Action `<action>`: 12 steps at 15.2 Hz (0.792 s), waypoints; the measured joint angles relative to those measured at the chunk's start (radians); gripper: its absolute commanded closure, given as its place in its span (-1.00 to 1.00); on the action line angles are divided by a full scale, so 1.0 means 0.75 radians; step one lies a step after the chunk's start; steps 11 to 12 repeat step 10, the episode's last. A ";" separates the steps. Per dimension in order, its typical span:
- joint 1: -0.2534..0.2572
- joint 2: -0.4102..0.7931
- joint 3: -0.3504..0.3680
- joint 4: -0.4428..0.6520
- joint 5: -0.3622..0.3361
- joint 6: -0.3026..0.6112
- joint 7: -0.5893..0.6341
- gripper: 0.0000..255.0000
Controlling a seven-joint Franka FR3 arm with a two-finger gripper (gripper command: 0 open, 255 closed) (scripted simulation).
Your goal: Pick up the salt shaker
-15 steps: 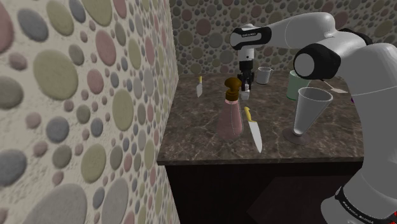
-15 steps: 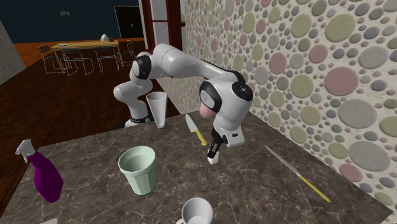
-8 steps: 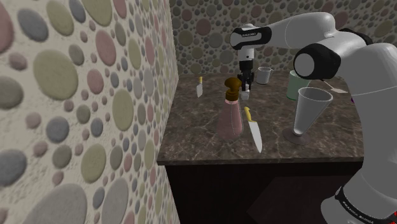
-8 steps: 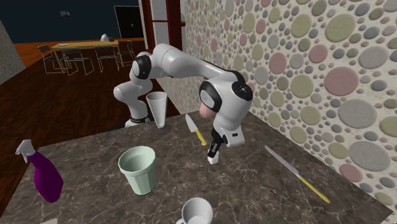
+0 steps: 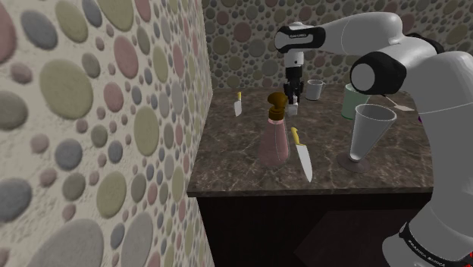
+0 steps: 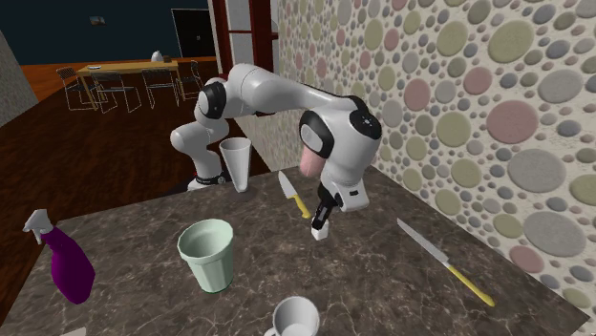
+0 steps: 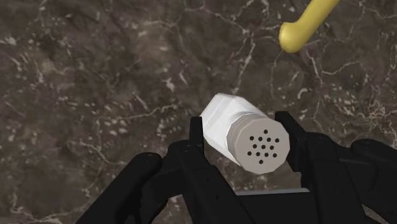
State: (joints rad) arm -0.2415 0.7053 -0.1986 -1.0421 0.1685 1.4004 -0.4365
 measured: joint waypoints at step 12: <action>-0.030 0.060 0.006 0.278 0.008 -0.215 0.019 1.00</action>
